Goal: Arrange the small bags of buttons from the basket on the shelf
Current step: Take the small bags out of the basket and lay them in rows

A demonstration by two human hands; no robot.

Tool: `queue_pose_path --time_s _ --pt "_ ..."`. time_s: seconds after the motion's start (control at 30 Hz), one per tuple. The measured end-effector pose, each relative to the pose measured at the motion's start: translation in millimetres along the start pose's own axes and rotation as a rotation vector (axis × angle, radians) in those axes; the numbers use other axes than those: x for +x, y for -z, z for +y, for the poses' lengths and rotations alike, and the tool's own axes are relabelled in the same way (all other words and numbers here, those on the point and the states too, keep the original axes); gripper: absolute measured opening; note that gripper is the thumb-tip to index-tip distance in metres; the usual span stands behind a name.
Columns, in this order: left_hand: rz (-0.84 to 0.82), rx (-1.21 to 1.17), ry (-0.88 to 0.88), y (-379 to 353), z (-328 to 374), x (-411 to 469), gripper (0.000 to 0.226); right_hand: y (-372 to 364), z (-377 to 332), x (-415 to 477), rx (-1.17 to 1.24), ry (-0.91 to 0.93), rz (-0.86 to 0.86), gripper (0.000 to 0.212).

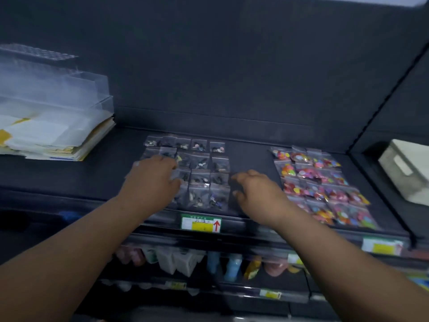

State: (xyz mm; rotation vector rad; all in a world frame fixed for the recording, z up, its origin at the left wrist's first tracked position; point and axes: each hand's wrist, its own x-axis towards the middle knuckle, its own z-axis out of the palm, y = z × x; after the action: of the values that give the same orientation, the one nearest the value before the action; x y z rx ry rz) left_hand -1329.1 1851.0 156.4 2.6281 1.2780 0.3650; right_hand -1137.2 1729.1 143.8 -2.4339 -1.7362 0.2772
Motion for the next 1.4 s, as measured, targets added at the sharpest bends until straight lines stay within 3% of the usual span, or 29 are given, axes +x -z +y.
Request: queue_pose_path --time_s 0.27,0.6,0.97,1.1,1.2,1.4 --pt "-0.037 -0.085 -0.141 -19 52 6 0.037 17 42 -53 -0.007 -0.203 0.067 0.042" --pt "-0.031 -0.18 -0.297 -35 141 6 0.039 37 113 -110 0.046 -0.32 0.207 0.042" --pt "-0.119 -0.44 -0.162 -73 317 7 0.033 81 265 -175 0.128 -0.377 0.294 0.04" --pt "-0.072 -0.539 -0.136 -95 388 16 0.029 98 335 -195 0.116 -0.384 0.356 0.038" --pt "-0.096 -0.625 -0.106 -110 432 26 0.042 109 384 -205 0.104 -0.415 0.391 0.035" --pt "-0.142 -0.554 -0.06 -131 498 53 0.055 130 470 -205 0.196 -0.552 0.445 0.036"
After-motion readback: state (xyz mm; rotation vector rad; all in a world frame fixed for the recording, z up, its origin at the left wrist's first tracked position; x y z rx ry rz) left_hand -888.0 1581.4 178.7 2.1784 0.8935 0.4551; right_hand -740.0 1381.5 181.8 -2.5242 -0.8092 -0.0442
